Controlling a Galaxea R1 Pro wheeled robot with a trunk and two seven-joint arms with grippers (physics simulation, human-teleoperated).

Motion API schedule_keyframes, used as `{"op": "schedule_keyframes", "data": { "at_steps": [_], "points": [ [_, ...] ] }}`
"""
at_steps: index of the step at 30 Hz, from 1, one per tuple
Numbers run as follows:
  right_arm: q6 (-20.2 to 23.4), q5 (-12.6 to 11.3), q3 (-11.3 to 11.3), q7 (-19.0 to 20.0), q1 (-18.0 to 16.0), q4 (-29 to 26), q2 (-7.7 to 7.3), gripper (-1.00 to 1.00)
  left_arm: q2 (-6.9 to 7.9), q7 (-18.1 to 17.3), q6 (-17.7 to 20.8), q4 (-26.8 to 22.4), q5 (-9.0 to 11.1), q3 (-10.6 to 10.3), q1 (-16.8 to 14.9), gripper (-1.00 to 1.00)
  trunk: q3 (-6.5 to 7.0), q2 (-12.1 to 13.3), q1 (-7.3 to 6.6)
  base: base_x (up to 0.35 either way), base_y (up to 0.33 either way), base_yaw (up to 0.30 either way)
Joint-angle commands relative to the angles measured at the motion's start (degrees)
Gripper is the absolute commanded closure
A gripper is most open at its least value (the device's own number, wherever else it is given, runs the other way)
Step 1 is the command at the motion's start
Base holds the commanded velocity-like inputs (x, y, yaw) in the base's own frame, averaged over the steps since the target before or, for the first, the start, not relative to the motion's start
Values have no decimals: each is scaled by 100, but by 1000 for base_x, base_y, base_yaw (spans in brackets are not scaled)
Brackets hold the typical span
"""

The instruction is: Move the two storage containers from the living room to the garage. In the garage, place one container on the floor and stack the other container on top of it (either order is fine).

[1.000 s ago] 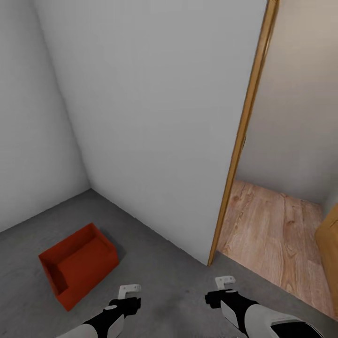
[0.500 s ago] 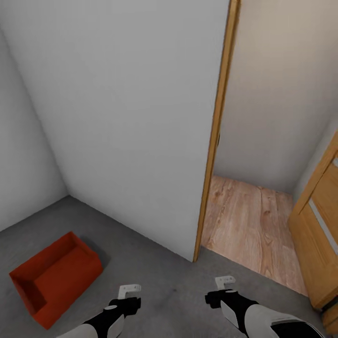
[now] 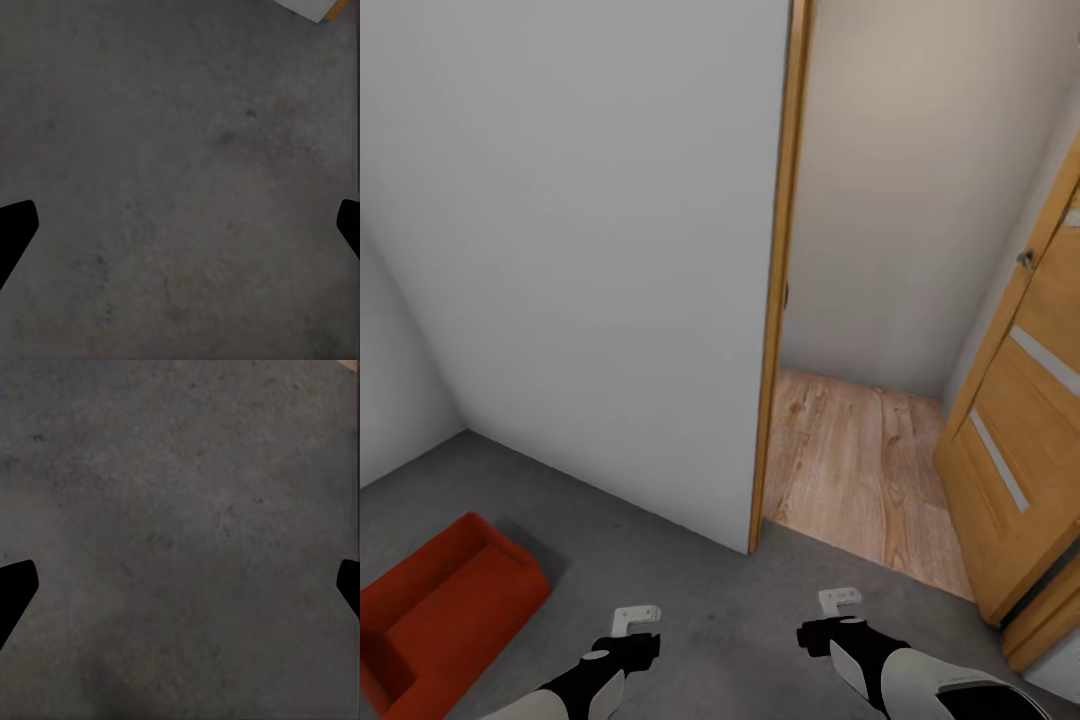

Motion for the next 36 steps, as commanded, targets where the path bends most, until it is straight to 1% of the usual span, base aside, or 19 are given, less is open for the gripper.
{"op": "schedule_keyframes", "data": {
  "at_steps": [1, 7, 24, 28, 36],
  "points": [
    [16, 13, 42, -20, -7, 9, 3, -100, -2, 10, -20, 6, 3, 30, -3, -100, -5, -3, 0, 29, -28, -65],
    [16, 13, 42, -20, -7, 9, 3, -100, -2, 10, -16, 6, 3, 30, -3, -100, -5, -3, 0, 75, -202, -21],
    [16, 13, 42, -20, -7, 9, 3, -100, -2, 15, -16, 6, 3, 30, -2, -100, -5, -3, 0, 97, -320, -5],
    [16, 13, 43, -20, -7, 9, 3, -100, -2, 18, -16, 6, 3, 30, -3, -100, -5, -3, 0, 45, -147, -171],
    [16, 13, 43, -18, -7, 9, 3, -100, -2, 19, -16, 6, 3, 30, -3, -100, -5, -3, 0, 10, -33, -243]
  ]
}}
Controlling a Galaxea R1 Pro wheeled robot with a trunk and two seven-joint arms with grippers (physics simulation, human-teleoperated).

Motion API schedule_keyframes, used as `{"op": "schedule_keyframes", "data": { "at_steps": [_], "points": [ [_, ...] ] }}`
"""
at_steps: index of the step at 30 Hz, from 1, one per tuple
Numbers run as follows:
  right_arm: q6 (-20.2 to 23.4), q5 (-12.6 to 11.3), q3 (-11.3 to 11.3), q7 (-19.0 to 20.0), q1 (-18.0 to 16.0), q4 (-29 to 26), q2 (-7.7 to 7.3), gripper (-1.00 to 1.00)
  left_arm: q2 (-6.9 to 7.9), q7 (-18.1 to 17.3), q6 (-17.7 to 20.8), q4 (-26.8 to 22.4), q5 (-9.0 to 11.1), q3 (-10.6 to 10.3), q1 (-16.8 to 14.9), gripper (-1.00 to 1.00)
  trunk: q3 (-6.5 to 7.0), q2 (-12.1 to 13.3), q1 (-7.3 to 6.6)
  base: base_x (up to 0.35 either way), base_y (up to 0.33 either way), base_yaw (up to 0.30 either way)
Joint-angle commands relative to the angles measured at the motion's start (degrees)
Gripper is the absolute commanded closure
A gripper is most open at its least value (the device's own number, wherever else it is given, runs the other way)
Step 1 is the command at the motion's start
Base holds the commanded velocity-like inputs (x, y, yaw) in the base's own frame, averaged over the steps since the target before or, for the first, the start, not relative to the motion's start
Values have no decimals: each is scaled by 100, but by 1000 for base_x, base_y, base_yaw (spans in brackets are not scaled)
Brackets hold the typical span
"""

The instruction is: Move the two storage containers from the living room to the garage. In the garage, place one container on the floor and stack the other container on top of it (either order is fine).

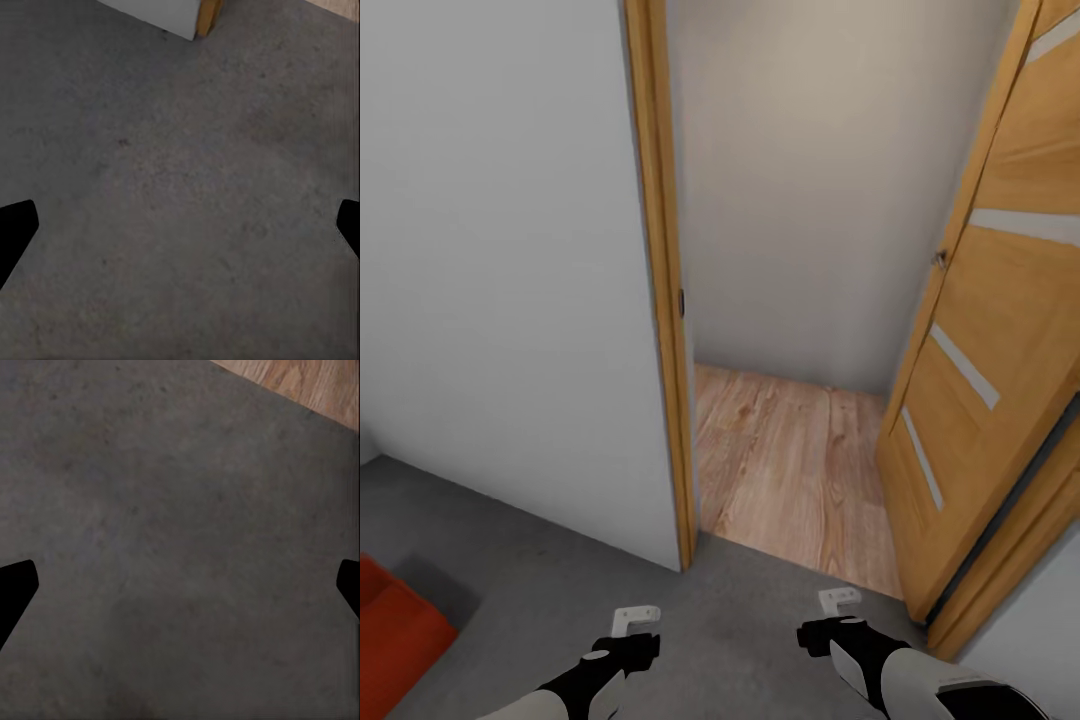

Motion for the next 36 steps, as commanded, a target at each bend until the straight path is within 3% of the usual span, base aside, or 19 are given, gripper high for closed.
{"op": "schedule_keyframes", "data": {
  "at_steps": [1, 10, 25, 36],
  "points": [
    [16, 13, 42, -20, -8, 10, 3, -100, -1, 10, -22, 5, 3, 30, -4, -100, -5, -3, -1, 3, -9, -258],
    [16, 13, 42, -22, -8, 10, 3, -100, -1, 4, -22, 5, 3, 30, -2, -100, -5, -3, -1, 1, 21, -228],
    [16, 13, 42, -22, -8, 10, 3, -100, -1, 2, -22, 5, 3, 30, -5, -100, -5, -3, -1, 0, 122, -34],
    [16, 13, 42, -21, -4, 10, 3, -100, -1, 1, -22, 5, 3, 30, -4, -100, -5, -3, -1, 0, 5, -220]
  ]
}}
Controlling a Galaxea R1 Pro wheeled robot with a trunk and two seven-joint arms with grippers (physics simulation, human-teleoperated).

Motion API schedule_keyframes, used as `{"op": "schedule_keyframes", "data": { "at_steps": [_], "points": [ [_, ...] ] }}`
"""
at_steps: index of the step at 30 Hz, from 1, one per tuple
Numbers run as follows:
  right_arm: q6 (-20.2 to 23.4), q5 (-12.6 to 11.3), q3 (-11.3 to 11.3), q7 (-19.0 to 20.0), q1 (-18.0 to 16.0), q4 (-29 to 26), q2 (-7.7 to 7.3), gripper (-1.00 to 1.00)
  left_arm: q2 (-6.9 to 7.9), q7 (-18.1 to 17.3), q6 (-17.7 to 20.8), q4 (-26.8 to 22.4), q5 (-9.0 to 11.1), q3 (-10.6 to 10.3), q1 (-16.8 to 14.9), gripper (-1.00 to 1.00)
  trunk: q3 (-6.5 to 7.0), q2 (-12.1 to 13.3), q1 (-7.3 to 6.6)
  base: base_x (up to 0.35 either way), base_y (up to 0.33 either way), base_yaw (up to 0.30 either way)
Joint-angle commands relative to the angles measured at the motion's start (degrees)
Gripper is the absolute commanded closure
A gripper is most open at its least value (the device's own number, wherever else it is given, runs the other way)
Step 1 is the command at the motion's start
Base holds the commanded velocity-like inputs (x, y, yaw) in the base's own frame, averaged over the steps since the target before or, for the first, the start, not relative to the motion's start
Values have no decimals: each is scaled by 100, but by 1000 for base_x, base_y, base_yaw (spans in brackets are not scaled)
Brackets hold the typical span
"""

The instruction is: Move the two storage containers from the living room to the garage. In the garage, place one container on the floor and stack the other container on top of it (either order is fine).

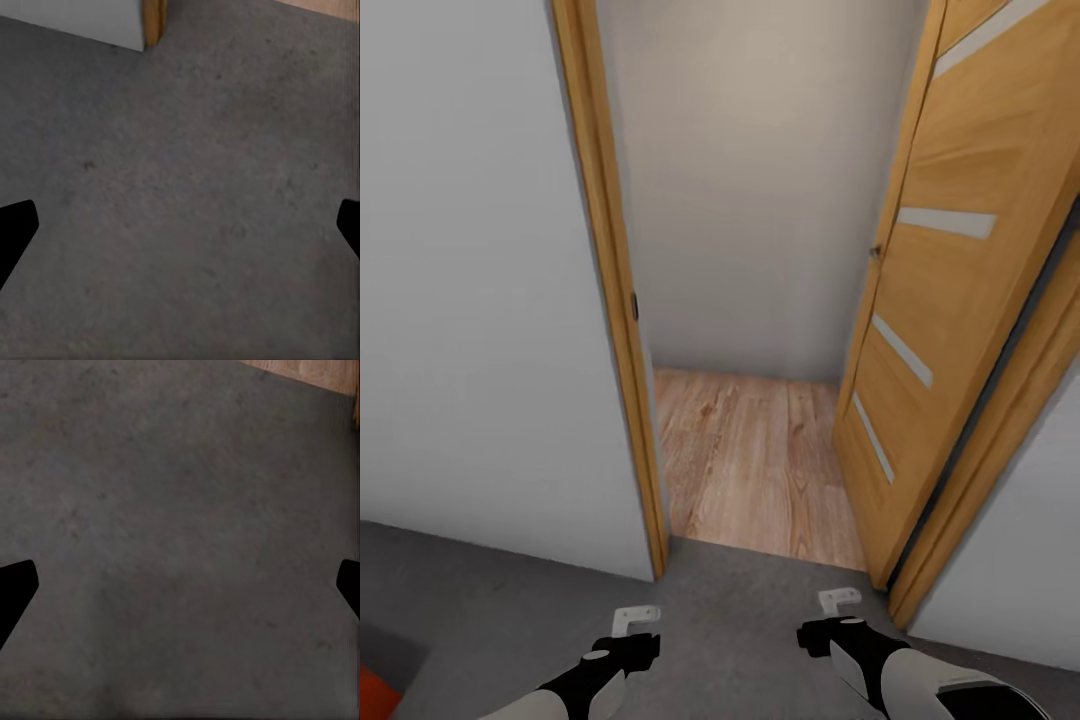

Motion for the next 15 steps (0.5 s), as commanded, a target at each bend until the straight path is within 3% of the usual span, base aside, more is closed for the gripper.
{"op": "schedule_keyframes", "data": {
  "at_steps": [1, 8, 15],
  "points": [
    [16, 13, 42, -20, -7, 10, 3, -100, -1, 10, -22, 5, 3, 30, -4, -100, -5, -3, -1, 0, 1, -253],
    [16, 18, 42, -20, -4, 10, 3, -100, -1, 10, -22, 5, 3, 30, -2, -100, -5, -3, -1, 0, 0, -225],
    [16, 27, 42, -20, -3, 10, 3, -100, -1, 10, -22, 5, 3, 30, -1, -100, -5, -3, -1, 0, 0, -58]
  ]
}}
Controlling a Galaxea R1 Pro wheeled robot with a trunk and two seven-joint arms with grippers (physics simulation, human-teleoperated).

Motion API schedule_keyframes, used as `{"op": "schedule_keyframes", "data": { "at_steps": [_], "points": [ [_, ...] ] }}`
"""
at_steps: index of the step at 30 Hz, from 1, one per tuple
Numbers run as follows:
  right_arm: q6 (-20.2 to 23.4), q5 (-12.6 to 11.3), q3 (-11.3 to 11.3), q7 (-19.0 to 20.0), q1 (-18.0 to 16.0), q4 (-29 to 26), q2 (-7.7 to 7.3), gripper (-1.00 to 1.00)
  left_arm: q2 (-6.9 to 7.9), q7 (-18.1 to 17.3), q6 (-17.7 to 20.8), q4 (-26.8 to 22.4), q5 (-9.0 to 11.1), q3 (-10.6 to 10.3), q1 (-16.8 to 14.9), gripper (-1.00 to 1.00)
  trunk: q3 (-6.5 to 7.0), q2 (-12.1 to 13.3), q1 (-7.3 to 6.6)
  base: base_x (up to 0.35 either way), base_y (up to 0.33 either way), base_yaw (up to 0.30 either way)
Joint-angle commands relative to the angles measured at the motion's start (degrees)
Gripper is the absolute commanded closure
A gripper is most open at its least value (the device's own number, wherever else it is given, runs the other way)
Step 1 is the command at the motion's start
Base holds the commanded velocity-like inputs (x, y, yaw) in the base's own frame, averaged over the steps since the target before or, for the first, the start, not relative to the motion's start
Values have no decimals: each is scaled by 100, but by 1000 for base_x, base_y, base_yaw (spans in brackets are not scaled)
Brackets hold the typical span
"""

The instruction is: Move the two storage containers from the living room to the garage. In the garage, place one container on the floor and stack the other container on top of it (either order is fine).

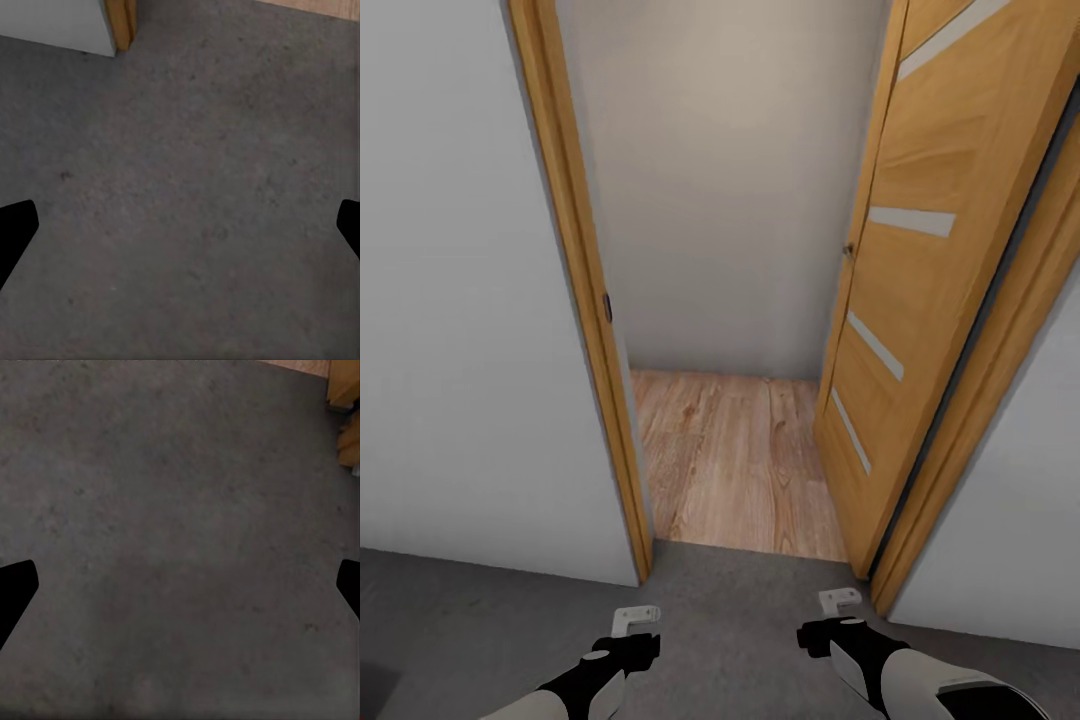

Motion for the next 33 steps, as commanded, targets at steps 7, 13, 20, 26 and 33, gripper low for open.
{"op": "schedule_keyframes", "data": {
  "at_steps": [7, 13, 20, 26, 33],
  "points": [
    [12, 5, 41, -20, -7, 9, 2, -100, -2, 10, -22, 7, 3, 31, -4, -100, -5, -3, -1, 0, 0, -6],
    [13, 1, 41, -20, -7, 9, 2, -100, -2, 10, -16, 7, 3, 31, -4, -100, -5, -3, -1, 8, 0, -1],
    [11, 1, 41, -20, -7, 9, 2, -100, -2, 10, -6, 5, 3, 31, -5, -100, -5, -3, -1, 193, 0, 0],
    [9, 1, 41, -20, -7, 9, 2, -100, -2, 10, -4, 2, 5, 31, -7, -100, -5, -3, -1, 319, 0, 0],
    [12, 0, 41, -20, -7, 9, 2, -100, -2, 10, -11, 1, 3, 31, -6, -100, -1, -3, -1, 183, 0, -50]
  ]
}}
